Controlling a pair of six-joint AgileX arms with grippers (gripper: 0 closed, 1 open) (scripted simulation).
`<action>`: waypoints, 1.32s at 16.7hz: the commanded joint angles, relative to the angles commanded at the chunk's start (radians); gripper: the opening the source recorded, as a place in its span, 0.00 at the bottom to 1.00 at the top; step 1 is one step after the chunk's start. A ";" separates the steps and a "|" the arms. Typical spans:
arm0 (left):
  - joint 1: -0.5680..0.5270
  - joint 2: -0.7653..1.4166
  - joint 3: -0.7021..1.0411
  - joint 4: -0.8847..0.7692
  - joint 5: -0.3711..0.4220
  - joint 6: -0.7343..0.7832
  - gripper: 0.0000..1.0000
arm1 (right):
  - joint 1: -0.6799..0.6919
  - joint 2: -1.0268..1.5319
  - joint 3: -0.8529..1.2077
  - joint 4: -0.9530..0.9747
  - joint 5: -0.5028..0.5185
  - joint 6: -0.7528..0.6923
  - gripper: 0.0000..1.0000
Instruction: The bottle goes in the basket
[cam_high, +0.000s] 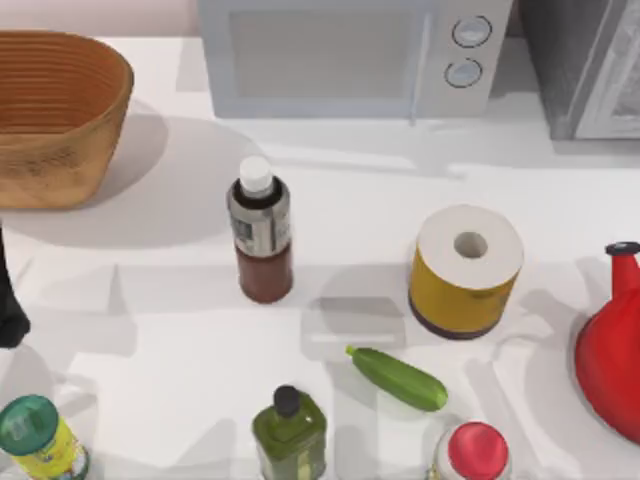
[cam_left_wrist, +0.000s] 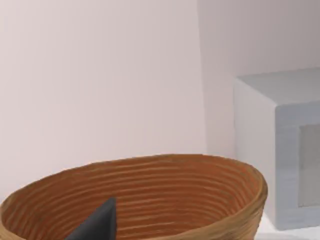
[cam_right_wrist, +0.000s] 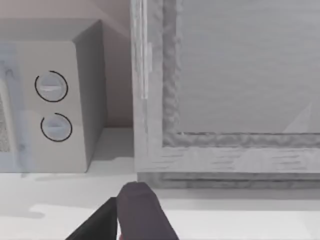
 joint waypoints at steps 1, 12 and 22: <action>0.005 0.074 0.026 0.070 0.033 0.020 1.00 | 0.000 0.000 0.000 0.000 0.000 0.000 1.00; -0.113 1.286 0.209 0.997 0.354 0.035 1.00 | 0.000 0.000 0.000 0.000 0.000 0.000 1.00; -0.314 1.722 0.155 1.336 0.418 -0.017 1.00 | 0.000 0.000 0.000 0.000 0.000 0.000 1.00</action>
